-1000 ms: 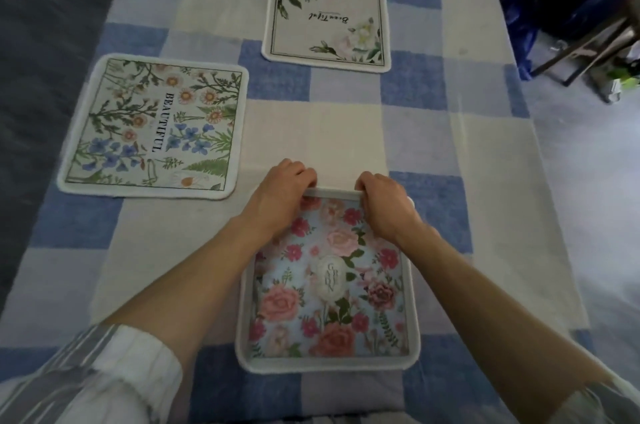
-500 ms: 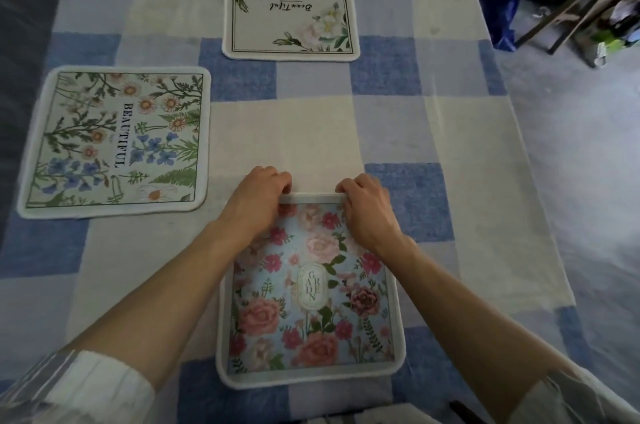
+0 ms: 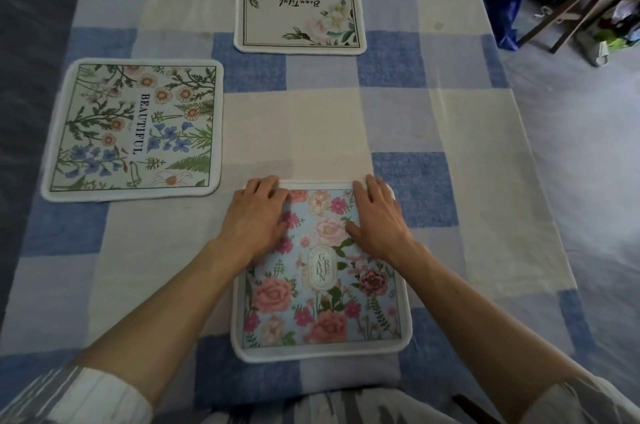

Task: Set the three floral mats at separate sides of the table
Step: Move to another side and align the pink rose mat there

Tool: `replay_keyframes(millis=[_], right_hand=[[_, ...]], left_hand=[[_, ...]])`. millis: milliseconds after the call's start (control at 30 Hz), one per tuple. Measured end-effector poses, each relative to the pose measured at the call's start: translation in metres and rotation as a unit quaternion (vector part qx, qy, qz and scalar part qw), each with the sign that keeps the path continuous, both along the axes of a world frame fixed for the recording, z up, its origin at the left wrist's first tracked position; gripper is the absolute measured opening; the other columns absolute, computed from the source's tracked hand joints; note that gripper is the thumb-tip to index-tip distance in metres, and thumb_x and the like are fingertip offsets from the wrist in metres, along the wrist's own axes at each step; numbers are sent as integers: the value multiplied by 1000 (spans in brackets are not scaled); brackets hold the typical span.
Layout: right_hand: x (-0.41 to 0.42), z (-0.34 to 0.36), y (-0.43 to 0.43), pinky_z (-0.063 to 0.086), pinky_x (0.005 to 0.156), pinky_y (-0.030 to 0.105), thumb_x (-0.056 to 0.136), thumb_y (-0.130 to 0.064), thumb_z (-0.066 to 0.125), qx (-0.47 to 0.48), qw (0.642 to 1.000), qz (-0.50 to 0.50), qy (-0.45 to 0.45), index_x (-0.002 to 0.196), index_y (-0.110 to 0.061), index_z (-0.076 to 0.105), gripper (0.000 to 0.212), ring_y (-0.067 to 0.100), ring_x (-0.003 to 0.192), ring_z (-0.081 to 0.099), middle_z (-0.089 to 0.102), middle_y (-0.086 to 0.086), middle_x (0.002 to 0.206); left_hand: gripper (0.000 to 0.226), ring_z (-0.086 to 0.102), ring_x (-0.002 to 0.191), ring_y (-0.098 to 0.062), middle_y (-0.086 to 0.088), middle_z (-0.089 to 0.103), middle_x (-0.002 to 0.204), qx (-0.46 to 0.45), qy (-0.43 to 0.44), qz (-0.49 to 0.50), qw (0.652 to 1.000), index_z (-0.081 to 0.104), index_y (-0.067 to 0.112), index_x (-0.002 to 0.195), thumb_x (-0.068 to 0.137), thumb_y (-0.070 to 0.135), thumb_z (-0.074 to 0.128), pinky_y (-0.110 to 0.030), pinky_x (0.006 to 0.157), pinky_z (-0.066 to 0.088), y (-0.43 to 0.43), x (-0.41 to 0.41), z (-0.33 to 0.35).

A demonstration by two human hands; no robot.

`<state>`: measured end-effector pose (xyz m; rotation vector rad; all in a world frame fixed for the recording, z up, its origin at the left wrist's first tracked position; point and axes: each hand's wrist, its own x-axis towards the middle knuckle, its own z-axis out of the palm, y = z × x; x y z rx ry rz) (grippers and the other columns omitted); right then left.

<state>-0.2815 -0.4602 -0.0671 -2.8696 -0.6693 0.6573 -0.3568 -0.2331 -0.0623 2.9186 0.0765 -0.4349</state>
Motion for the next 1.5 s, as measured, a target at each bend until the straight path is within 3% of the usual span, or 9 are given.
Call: replay_keyframes(millis=[167,567,767,900,1067,1133,1233,1333,1500], right_hand=[[-26,6,-7,30,114,53,83,-38,70,2,1000,1,-1,144,-15,23,80,32,147,11,14,11,158],[-107,5,-52,30,113,48,83,-32,71,26,999,30,6,142,-12,31,74,32,145,15,18,11,157],[-135,4,-83,35,112,42,79,-34,73,81,994,75,-6,142,-15,35,76,27,136,30,32,6,148],[-158,7,-94,30,114,39,82,-30,70,74,995,70,-10,147,-15,30,78,25,142,26,26,5,155],[-171,12,-95,41,107,40,81,-26,70,36,994,94,-27,135,-13,43,62,26,137,32,30,7,152],[-175,13,-96,44,103,40,82,-24,68,31,994,97,-34,132,-12,47,56,26,132,36,35,7,146],[-181,14,-97,46,102,41,86,-23,64,29,993,106,-39,127,-12,53,44,24,129,39,43,6,139],[-185,12,-99,48,101,40,89,-20,60,39,989,134,-56,123,-11,59,35,23,130,42,51,6,136],[-199,8,-105,48,103,44,95,-19,55,48,990,118,-61,127,-8,58,34,26,137,43,56,11,138]], left_hand=[[54,35,129,-28,-5,35,147,-12,-9,-2,1000,45,19,133,86,40,60,-44,99,39,-8,-26,1],[62,33,134,-30,-8,32,152,-15,-1,-10,1000,44,17,138,84,41,64,-43,100,42,-53,-120,-2],[77,35,130,-29,-5,35,149,-21,12,3,1000,41,18,141,75,46,70,-44,99,44,-70,-162,-1],[83,27,141,-29,-7,30,154,-40,7,-16,999,43,16,141,70,45,76,-45,109,38,-73,-179,2],[82,16,146,-32,-12,21,158,30,27,-67,997,34,16,146,75,40,69,-44,114,32,-79,-185,5],[78,19,145,-34,-13,23,157,54,41,-79,995,36,15,144,76,36,69,-46,110,37,-82,-183,6],[57,38,134,-33,-13,43,145,51,25,-95,994,54,10,128,76,29,67,-43,99,46,-82,-186,9],[33,62,104,-31,-11,68,111,32,-34,-125,991,70,6,99,68,17,72,-38,74,58,-76,-193,11],[22,62,75,-31,-11,67,84,30,-79,-116,990,67,4,83,63,4,77,-37,53,53,-69,-210,4]])
